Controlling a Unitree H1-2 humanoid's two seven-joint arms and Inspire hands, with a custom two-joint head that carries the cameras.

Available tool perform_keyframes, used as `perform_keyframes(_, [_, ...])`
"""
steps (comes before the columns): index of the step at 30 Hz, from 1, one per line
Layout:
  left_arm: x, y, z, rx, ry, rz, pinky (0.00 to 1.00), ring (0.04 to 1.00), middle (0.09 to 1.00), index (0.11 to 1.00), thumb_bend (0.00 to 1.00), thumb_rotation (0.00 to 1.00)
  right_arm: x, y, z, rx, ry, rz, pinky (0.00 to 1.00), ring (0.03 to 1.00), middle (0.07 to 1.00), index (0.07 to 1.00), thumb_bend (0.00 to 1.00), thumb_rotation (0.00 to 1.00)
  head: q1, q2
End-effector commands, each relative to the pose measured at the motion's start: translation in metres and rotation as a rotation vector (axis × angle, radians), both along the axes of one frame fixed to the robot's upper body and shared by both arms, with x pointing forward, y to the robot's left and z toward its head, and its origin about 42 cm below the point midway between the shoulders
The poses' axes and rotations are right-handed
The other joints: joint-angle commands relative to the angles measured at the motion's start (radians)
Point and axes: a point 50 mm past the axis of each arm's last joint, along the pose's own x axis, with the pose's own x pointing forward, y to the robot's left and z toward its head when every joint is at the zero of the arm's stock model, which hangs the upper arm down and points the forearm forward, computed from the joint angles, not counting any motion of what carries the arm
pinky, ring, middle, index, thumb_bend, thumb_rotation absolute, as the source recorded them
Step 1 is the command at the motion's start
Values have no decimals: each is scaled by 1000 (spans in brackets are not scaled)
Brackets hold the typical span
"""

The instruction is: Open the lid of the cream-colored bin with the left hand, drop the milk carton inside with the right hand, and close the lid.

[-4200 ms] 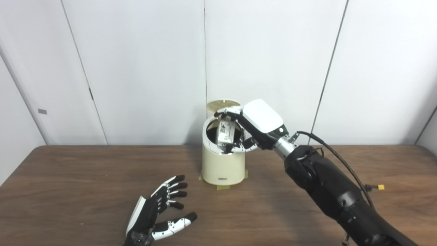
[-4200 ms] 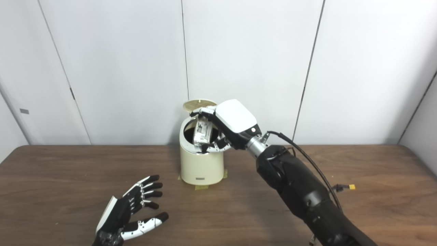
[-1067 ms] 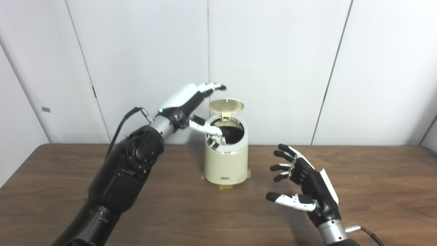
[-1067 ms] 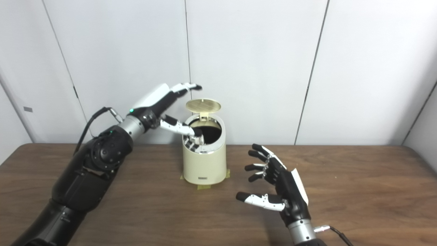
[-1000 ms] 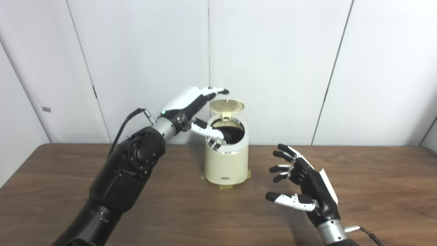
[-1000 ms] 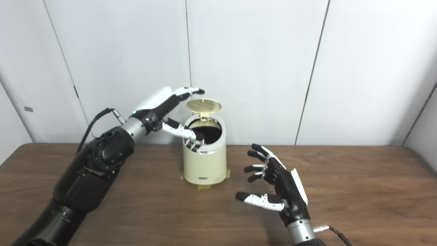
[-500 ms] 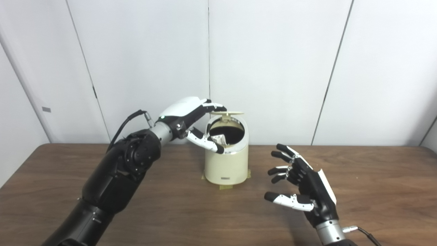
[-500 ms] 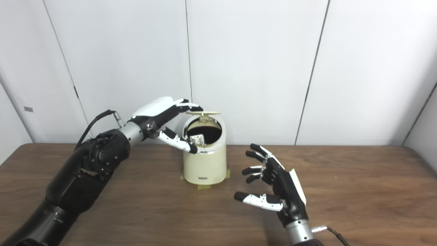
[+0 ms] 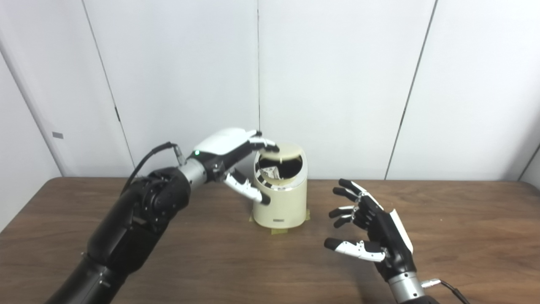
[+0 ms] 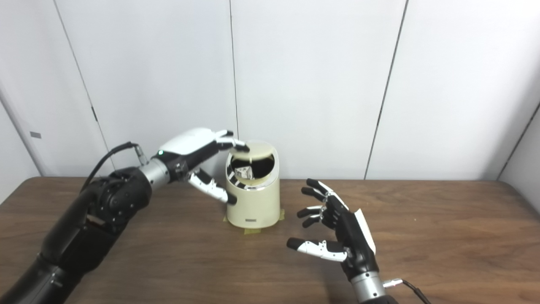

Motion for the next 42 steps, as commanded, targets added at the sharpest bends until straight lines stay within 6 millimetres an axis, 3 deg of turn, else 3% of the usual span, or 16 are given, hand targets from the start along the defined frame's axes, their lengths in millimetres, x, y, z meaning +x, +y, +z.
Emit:
perform_keyframes(1, [-1, -1, 22, 8, -88, -32, 1000, 1000, 857, 852, 974, 388, 5, 5, 22, 10, -76, 3, 478, 586, 809, 845, 785, 237, 1, 1])
perform_keyframes(3, [-3, 0, 15, 5, -80, -39, 1000, 1000, 857, 858, 972, 422, 5, 6, 23, 6, -74, 0, 477, 585, 807, 843, 779, 229, -1, 3])
perform_keyframes(10, [-6, 2, -4, 13, -63, -49, 1000, 1000, 869, 862, 928, 349, 5, 7, 25, 10, -76, -1, 472, 585, 804, 843, 775, 213, -3, 7])
perform_keyframes(23, [-14, -1, -27, 107, -93, -29, 1000, 1000, 912, 904, 914, 356, 4, 11, 28, 32, -63, 7, 465, 587, 799, 841, 774, 196, -11, 12])
perform_keyframes(30, [-27, -17, -24, 414, -288, -53, 1000, 1000, 884, 889, 918, 368, 3, 10, 29, 37, -59, 2, 463, 586, 797, 840, 775, 204, -12, 18])
perform_keyframes(34, [-31, -22, -23, 449, -322, -57, 1000, 1000, 842, 843, 970, 333, 4, 10, 29, 35, -61, 0, 463, 585, 799, 840, 776, 209, -12, 20])
perform_keyframes(42, [-33, -25, -26, 446, -331, -63, 1000, 1000, 849, 852, 974, 330, 3, 11, 29, 33, -55, 0, 456, 584, 798, 837, 754, 169, -15, 26])
